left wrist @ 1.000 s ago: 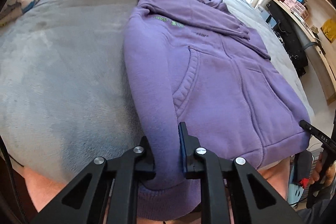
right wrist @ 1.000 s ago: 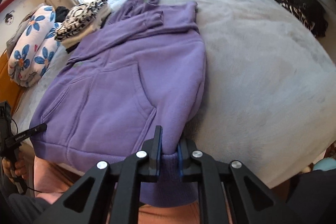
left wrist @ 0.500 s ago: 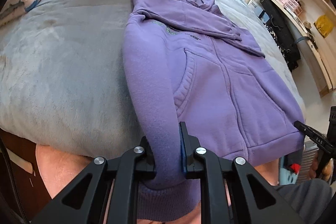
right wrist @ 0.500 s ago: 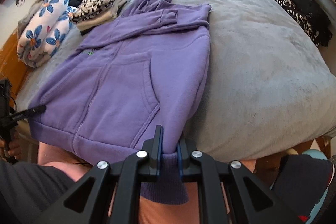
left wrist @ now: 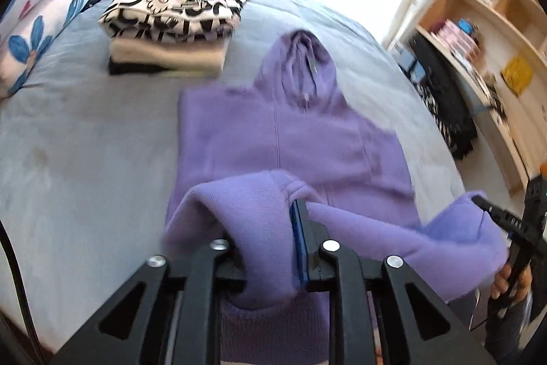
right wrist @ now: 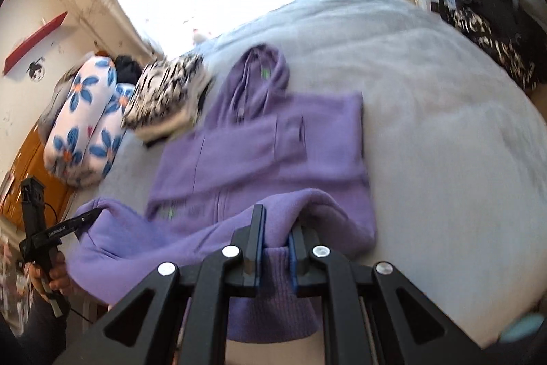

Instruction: Fold large clothes

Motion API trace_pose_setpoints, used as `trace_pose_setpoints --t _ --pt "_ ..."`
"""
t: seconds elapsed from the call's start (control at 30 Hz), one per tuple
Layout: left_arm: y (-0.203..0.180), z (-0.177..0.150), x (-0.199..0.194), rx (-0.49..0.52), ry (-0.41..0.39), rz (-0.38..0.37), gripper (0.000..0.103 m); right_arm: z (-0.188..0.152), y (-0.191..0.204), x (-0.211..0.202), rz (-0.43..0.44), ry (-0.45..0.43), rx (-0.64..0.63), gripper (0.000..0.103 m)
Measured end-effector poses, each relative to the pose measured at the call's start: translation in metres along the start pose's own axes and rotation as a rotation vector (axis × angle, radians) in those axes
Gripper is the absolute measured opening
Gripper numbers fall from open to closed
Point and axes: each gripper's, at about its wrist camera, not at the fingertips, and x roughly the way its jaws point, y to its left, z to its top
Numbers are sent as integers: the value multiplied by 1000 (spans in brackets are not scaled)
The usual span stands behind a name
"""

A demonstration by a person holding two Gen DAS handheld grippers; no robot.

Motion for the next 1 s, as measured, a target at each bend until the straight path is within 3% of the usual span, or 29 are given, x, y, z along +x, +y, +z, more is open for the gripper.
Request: trace_pose_setpoints --t 0.1,0.2,0.3,0.33,0.43,0.53,0.8,1.0 --pt "14 51 52 -72 55 -8 25 44 -2 39 -46 -4 24 17" --pt "32 78 103 -171 138 -21 31 73 -10 80 -72 37 73 28" --pt "46 91 140 -222 185 -73 49 84 -21 106 -36 42 112 46" --pt "48 94 146 -224 167 -71 58 88 -25 115 -28 37 116 55" --pt "54 105 154 -210 97 -42 75 89 -33 134 -23 49 127 59" --pt "60 113 163 -181 72 15 76 89 -37 152 -62 72 98 59" --pt "66 108 202 -2 94 172 76 86 -56 196 -167 112 -3 59" --pt "70 107 220 66 77 205 70 89 -67 224 -183 134 -38 59"
